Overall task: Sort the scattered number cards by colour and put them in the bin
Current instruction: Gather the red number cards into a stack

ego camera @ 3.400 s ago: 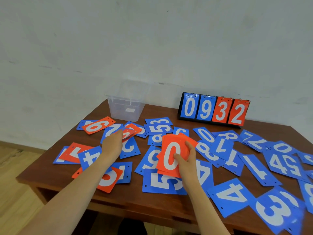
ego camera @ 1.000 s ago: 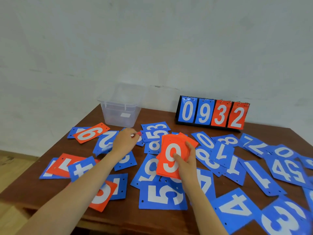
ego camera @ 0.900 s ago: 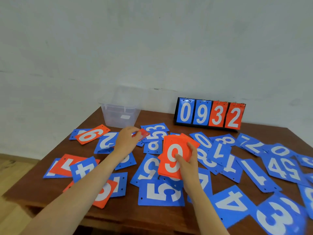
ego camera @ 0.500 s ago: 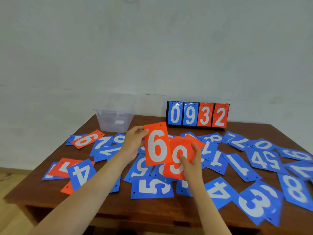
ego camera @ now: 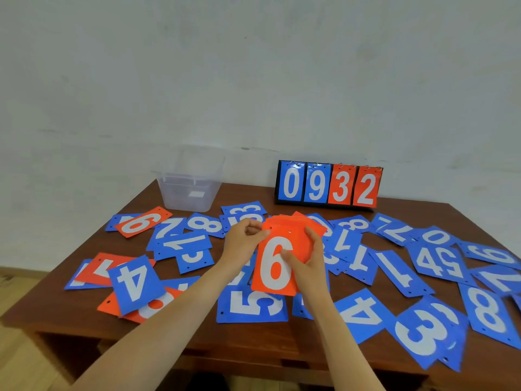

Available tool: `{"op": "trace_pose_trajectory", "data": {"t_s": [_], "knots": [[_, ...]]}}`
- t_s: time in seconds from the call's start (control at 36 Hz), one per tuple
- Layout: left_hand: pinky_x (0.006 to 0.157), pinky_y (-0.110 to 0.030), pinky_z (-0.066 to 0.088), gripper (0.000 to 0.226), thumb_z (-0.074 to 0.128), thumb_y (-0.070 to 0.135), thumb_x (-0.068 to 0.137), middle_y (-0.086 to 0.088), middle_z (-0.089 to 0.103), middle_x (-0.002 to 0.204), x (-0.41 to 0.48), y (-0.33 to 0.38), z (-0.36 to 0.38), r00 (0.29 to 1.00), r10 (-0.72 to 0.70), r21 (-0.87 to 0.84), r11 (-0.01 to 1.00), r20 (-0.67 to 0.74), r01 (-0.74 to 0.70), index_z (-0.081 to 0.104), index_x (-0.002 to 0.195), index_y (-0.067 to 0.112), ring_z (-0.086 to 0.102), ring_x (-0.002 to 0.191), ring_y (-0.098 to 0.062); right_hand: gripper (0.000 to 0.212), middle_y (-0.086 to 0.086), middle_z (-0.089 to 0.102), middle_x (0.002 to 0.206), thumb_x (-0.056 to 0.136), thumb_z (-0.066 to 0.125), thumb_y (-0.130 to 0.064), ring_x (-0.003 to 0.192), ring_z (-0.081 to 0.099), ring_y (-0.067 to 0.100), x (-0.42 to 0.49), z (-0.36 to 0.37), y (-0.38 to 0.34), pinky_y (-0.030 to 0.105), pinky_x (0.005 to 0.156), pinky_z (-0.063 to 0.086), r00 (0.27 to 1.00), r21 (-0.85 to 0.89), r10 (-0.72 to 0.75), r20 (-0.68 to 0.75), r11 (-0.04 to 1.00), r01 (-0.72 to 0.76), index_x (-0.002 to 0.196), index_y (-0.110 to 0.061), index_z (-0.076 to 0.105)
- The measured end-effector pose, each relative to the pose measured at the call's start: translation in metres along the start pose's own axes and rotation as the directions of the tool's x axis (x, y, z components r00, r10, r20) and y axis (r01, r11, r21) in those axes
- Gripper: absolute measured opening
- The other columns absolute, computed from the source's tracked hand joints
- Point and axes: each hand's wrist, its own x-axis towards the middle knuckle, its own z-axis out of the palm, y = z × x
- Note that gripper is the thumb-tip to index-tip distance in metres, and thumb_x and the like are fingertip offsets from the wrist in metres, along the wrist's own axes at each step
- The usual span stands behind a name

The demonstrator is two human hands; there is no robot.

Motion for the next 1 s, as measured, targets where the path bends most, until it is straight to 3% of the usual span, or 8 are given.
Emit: {"op": "trace_pose_trajectory", "data": {"t_s": [0.14, 0.33, 0.39, 0.58, 0.69, 0.81, 0.89, 1.0], "knots": [[0.066, -0.021, 0.05, 0.015, 0.066, 0.022, 0.087, -0.003, 0.062, 0.098, 0.018, -0.021, -0.029, 0.998, -0.023, 0.01, 1.0, -0.052, 0.024, 0.059, 0.1, 0.016, 0.061, 0.083, -0.012, 0.061, 0.001, 0.041, 0.141, 0.09, 0.063, -0.018, 0.113, 0.055, 0.025, 0.012, 0.026, 0.011, 0.04, 0.078, 0.058, 0.999, -0.006, 0.029, 0.025, 1.0, -0.029, 0.136, -0.043, 0.03], [0.092, -0.038, 0.044, 0.029, 0.064, 0.014, 0.088, -0.009, 0.055, 0.118, 0.073, -0.077, -0.117, 0.985, -0.054, 0.345, 0.932, -0.162, 0.108, 0.058, 0.115, 0.008, 0.054, 0.108, -0.024, 0.057, 0.002, 0.039, 0.142, 0.095, 0.055, -0.019, 0.111, 0.054, 0.024, 0.032, 0.067, 0.024, 0.036, 0.076, 0.056, 0.989, -0.024, 0.139, 0.058, 0.99, -0.138, 0.139, -0.041, 0.027], [0.089, -0.04, 0.041, 0.027, 0.065, 0.016, 0.086, -0.01, 0.057, 0.108, 0.092, -0.094, -0.145, 0.98, -0.033, 0.521, 0.843, -0.197, 0.133, 0.058, 0.11, 0.007, 0.055, 0.1, -0.023, 0.055, 0.002, 0.04, 0.141, 0.096, 0.053, -0.018, 0.107, 0.054, 0.021, 0.038, 0.078, 0.028, 0.033, 0.074, 0.056, 0.987, -0.029, 0.14, 0.074, 0.99, -0.138, 0.139, -0.04, 0.027], [0.112, -0.045, 0.026, 0.061, 0.057, 0.033, 0.091, -0.021, 0.03, 0.148, 0.143, -0.13, -0.21, 0.951, -0.173, 0.809, 0.501, -0.254, 0.307, 0.037, 0.139, 0.001, 0.023, 0.139, -0.036, 0.052, 0.0, 0.04, 0.14, 0.096, 0.053, -0.021, 0.11, 0.056, 0.026, 0.056, 0.11, 0.038, 0.044, 0.081, 0.057, 0.979, -0.04, 0.174, 0.101, 0.984, -0.171, 0.137, -0.042, 0.029], [0.101, -0.04, 0.041, 0.048, 0.049, 0.036, 0.096, -0.017, 0.048, 0.138, 0.147, -0.135, -0.218, 0.955, -0.233, 0.848, 0.453, -0.186, 0.276, 0.049, 0.132, 0.004, 0.047, 0.124, -0.031, 0.052, 0.0, 0.037, 0.144, 0.095, 0.054, -0.024, 0.115, 0.053, 0.027, 0.064, 0.12, 0.041, 0.048, 0.083, 0.056, 0.977, -0.074, 0.189, 0.101, 0.98, -0.182, 0.135, -0.046, 0.028], [0.086, -0.035, 0.049, 0.031, 0.043, 0.022, 0.099, -0.012, 0.06, 0.122, 0.141, -0.137, -0.214, 0.975, -0.15, 0.909, 0.362, -0.162, 0.207, 0.059, 0.122, 0.008, 0.057, 0.108, -0.027, 0.055, -0.001, 0.038, 0.142, 0.095, 0.054, -0.023, 0.112, 0.054, 0.025, 0.065, 0.124, 0.043, 0.042, 0.078, 0.058, 0.974, -0.098, 0.208, 0.089, 0.975, -0.199, 0.137, -0.045, 0.026], [0.085, -0.033, 0.051, 0.028, 0.042, 0.008, 0.097, -0.012, 0.062, 0.118, 0.138, -0.135, -0.209, 0.981, -0.142, 0.96, 0.228, -0.129, 0.159, 0.056, 0.122, 0.007, 0.06, 0.105, -0.026, 0.055, 0.0, 0.037, 0.143, 0.095, 0.054, -0.023, 0.114, 0.053, 0.026, 0.063, 0.125, 0.044, 0.043, 0.078, 0.058, 0.973, -0.103, 0.216, 0.087, 0.973, -0.207, 0.137, -0.045, 0.026], [0.097, -0.034, 0.045, 0.043, 0.046, 0.007, 0.095, -0.012, 0.051, 0.136, 0.139, -0.127, -0.207, 0.974, -0.21, 0.971, 0.201, -0.087, 0.13, 0.043, 0.138, 0.009, 0.053, 0.119, -0.027, 0.056, 0.0, 0.038, 0.142, 0.095, 0.055, -0.022, 0.113, 0.053, 0.025, 0.057, 0.123, 0.041, 0.04, 0.075, 0.058, 0.972, -0.097, 0.212, 0.098, 0.974, -0.202, 0.138, -0.043, 0.027]]}}
